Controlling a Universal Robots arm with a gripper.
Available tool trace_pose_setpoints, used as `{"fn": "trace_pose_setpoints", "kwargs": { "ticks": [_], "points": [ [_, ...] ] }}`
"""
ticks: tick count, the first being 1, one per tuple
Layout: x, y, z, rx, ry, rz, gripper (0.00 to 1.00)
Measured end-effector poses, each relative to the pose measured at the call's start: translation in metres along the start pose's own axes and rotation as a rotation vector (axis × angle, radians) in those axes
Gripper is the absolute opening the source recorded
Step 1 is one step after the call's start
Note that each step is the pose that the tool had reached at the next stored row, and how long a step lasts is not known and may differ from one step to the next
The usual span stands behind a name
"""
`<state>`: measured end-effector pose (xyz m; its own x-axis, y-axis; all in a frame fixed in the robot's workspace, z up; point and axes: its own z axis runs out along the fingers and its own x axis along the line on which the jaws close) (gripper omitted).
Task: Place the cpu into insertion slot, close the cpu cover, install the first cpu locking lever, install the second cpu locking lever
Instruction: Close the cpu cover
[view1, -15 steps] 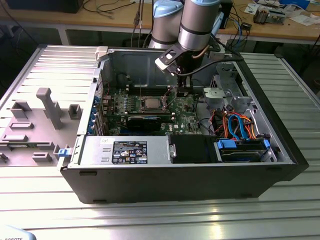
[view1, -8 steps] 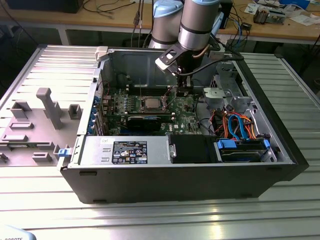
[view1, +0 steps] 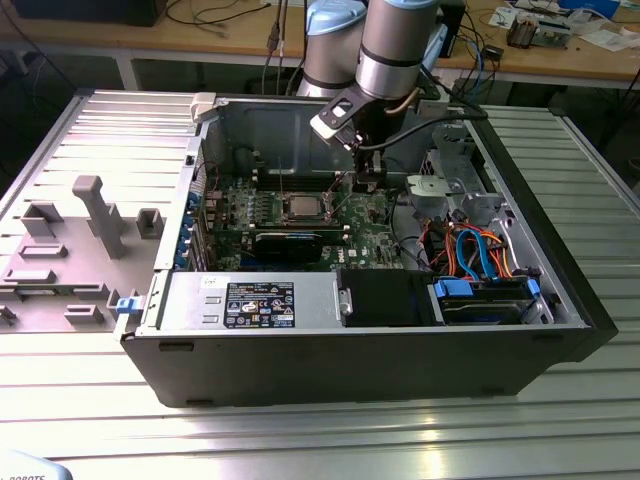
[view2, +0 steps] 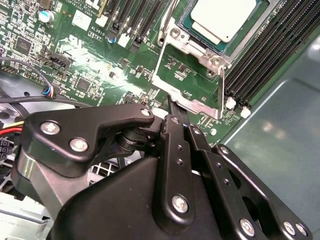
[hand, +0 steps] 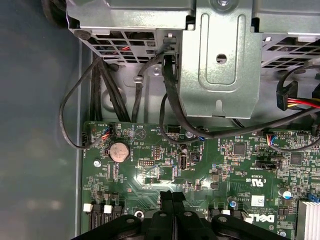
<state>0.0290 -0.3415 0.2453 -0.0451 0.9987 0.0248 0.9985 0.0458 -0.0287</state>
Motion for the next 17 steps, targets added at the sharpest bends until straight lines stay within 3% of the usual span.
{"fn": "trace_pose_setpoints", "kwargs": {
  "ticks": [9, 17],
  "points": [
    [0.0021, -0.0015, 0.0002, 0.0002, 0.0006, -0.011, 0.11],
    [0.0024, -0.0074, 0.0003, 0.0001, 0.0006, -0.011, 0.11]
  ]
}}
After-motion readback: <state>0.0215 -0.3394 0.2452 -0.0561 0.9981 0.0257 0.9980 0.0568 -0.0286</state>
